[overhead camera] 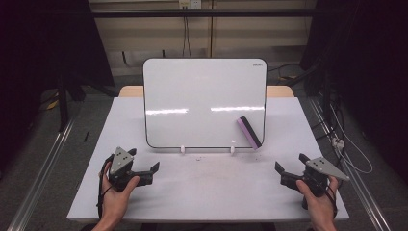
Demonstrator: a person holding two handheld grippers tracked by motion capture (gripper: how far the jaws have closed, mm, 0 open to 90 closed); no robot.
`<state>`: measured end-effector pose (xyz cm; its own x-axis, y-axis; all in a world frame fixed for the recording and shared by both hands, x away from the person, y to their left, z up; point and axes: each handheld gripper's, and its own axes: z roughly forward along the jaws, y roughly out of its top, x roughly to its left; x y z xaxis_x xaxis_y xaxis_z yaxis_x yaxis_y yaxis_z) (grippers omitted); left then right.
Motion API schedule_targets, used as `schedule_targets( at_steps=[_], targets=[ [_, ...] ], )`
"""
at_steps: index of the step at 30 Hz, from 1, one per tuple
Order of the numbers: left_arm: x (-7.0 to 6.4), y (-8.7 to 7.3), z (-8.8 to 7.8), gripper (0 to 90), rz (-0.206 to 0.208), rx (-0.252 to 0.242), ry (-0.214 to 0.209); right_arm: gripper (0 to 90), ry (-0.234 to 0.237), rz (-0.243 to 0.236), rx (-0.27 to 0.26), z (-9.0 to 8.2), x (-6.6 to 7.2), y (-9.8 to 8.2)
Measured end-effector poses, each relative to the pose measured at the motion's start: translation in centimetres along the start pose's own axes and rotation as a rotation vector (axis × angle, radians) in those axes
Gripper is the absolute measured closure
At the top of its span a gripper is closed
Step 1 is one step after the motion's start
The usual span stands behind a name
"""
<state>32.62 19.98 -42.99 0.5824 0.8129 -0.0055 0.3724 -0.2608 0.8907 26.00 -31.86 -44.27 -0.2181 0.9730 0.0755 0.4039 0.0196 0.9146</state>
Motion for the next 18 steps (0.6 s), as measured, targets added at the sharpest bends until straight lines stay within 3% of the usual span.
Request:
schedule_targets(
  at_steps=[3, 5, 12, 18],
  targets=[
    [0.0, -0.1, -0.2, 5.3, 0.007, -0.003, 0.007, 6.5, -0.013, 0.003, 0.006, -0.4, -0.2, -0.5],
    [-0.1, -0.2, -0.4, 5.3, 0.034, 0.0, 0.014, 6.3, -0.018, 0.008, -0.012, -0.6, -0.4, -0.4],
    [0.0, -0.4, -0.6, 4.8, -0.001, -0.002, 0.012, 6.4, -0.042, -0.016, -0.014, -1.1, -0.6, -1.1],
    [0.5, -0.4, -0.6, 4.8, -0.024, -0.016, 0.032, 6.9, -0.032, 0.018, -0.019, -1.0, -0.8, -1.2]
  ],
)
